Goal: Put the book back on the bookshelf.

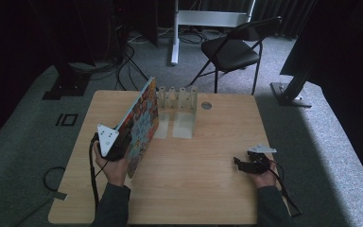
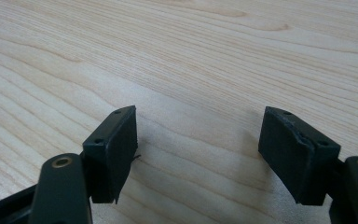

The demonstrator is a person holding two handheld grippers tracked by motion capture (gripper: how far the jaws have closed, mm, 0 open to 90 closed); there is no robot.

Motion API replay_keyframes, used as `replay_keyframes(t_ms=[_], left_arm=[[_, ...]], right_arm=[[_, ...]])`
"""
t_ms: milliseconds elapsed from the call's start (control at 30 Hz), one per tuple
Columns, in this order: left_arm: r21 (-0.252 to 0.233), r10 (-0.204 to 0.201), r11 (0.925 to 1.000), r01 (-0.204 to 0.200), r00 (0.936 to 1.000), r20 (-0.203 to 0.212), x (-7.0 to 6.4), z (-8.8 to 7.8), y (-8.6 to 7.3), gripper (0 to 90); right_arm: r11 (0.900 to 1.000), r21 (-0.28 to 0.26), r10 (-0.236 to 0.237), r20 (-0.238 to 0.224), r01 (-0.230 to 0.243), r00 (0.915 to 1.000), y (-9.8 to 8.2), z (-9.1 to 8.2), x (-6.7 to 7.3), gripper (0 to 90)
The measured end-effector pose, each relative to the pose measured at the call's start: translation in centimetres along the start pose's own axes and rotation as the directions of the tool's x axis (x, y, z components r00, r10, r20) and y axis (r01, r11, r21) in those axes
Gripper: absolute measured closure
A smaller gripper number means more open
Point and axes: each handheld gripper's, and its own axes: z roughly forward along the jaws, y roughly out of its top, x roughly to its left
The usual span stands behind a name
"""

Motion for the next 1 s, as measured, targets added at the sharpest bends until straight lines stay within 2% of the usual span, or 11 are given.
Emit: replay_keyframes(t_ms=[400, 1000], left_arm=[[-0.001, 0.024, 0.9997, -0.024, 0.9994, -0.026, -0.5, 0.7, 0.0, 79.9], [-0.007, -0.007, 1.0, 0.006, 0.9972, -0.074, -0.9, 1.8, -0.1, 79.9]], right_arm=[[1.0, 0.0, 0.0, 0.0, 0.0, 1.0, 0.0, 0.0, 0.0, 27.8], [1.0, 0.0, 0.001, 0.0, -0.001, 1.0, 0.0, 0.0, 0.0, 27.7]])
